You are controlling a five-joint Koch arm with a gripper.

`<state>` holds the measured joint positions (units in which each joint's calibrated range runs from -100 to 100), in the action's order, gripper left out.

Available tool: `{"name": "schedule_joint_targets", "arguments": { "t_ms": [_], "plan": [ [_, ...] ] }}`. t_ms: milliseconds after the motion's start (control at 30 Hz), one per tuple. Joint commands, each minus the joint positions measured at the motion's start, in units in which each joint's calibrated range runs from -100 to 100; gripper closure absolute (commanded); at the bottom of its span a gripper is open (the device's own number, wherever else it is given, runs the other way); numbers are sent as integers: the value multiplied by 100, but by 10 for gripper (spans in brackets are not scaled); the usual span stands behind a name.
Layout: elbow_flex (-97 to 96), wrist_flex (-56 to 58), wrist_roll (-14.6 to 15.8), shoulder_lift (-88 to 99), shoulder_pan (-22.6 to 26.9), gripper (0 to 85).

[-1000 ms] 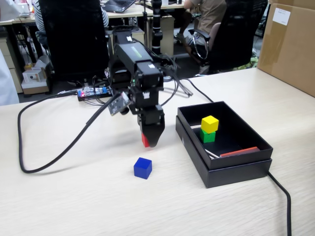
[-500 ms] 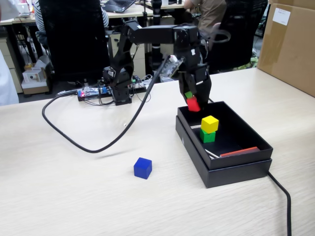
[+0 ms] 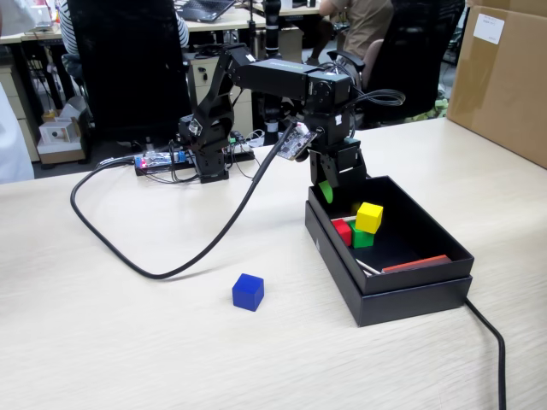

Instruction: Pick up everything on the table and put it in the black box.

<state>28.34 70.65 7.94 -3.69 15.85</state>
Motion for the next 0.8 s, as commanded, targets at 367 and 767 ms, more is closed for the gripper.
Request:
{"name": "schedule_joint_targets", "arguments": {
  "t_ms": [367, 767],
  "plan": [
    [103, 144, -337, 2624, -757, 504],
    [1236, 127, -645, -84, -1724, 415]
  ]
}}
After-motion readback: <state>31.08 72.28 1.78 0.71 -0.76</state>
